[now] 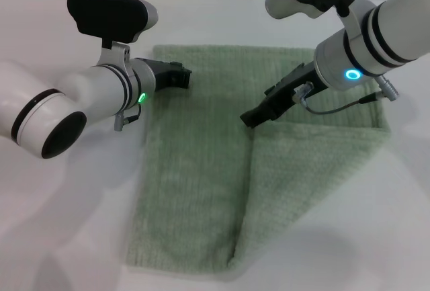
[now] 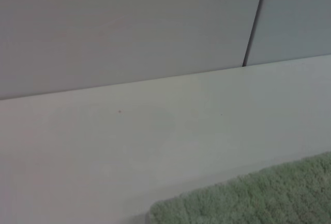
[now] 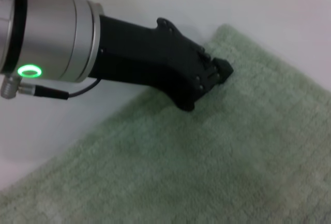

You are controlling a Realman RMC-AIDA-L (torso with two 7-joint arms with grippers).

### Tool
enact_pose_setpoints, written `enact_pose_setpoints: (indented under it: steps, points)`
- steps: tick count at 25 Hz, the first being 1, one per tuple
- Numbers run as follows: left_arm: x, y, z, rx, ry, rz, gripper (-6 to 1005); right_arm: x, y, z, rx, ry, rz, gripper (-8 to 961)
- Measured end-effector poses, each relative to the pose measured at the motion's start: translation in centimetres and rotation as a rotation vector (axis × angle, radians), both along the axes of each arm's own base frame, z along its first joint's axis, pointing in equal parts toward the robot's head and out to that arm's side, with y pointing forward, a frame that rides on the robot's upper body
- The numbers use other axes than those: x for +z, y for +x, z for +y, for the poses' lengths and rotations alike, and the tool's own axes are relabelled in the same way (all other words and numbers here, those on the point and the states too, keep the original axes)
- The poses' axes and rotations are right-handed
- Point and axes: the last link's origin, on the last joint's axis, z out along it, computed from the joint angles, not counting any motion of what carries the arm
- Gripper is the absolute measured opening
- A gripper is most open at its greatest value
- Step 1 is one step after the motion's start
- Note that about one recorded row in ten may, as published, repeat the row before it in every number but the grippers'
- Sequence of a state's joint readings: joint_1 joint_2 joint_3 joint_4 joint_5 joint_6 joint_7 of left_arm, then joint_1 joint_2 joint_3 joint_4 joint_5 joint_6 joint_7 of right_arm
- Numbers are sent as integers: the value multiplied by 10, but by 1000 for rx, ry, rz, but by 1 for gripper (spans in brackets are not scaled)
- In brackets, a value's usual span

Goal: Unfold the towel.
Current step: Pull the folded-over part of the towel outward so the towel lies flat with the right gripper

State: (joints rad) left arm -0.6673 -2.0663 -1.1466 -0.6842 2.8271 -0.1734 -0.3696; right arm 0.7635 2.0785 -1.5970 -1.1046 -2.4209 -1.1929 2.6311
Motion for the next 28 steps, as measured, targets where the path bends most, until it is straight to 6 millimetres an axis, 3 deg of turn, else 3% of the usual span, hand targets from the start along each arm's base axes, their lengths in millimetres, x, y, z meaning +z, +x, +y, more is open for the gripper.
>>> enact_pose_setpoints:
  steps: [28]
  points:
    - [2, 0, 1, -2, 4, 2, -2, -20, 15, 5, -32, -82, -65, 715]
